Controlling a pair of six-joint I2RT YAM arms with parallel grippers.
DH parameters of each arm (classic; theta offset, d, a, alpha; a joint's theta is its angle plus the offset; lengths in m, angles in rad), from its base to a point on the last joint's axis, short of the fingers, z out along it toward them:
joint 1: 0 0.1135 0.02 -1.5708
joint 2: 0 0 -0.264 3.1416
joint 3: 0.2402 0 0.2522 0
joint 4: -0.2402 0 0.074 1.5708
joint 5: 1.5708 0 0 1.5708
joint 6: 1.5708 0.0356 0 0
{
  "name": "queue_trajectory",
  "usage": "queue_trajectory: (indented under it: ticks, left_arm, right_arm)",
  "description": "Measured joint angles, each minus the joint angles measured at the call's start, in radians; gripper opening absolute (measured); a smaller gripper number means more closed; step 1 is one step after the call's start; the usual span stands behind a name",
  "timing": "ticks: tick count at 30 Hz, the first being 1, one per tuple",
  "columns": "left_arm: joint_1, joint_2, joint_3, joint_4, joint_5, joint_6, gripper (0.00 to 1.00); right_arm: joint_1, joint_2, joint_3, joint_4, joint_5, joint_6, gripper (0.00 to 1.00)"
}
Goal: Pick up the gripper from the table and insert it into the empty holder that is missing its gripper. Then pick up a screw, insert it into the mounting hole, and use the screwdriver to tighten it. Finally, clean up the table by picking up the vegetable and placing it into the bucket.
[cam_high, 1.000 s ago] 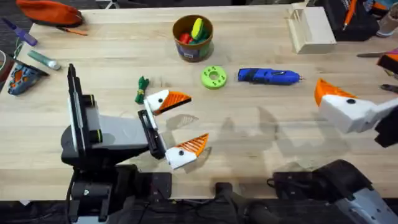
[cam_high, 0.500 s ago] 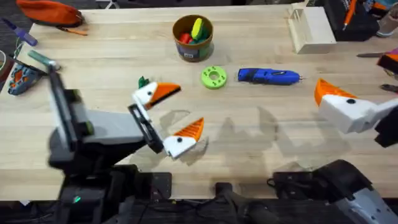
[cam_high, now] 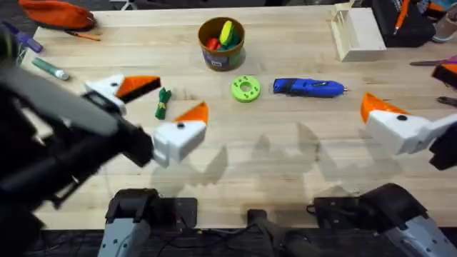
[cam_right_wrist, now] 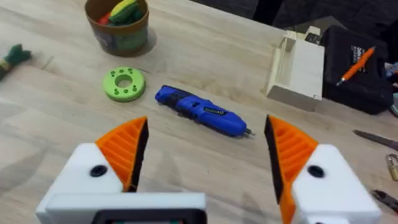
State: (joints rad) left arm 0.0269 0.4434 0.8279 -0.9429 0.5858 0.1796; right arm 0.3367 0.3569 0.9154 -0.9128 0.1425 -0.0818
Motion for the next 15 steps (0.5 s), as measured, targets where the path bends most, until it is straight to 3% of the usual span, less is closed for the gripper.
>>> queue_trajectory:
  ticks: [7,15]
  left_arm:
    - [0.000,0.279,0.202,-0.140,-0.096,0.010,0.985]
    - [0.000,0.481,0.236,-0.150,-0.171,0.015,0.986]
  right_arm:
    - [0.000,0.000,-0.002,-0.007,0.000,0.000,0.989]
    - [0.000,0.000,-0.009,-0.008,0.000,0.000,0.990]
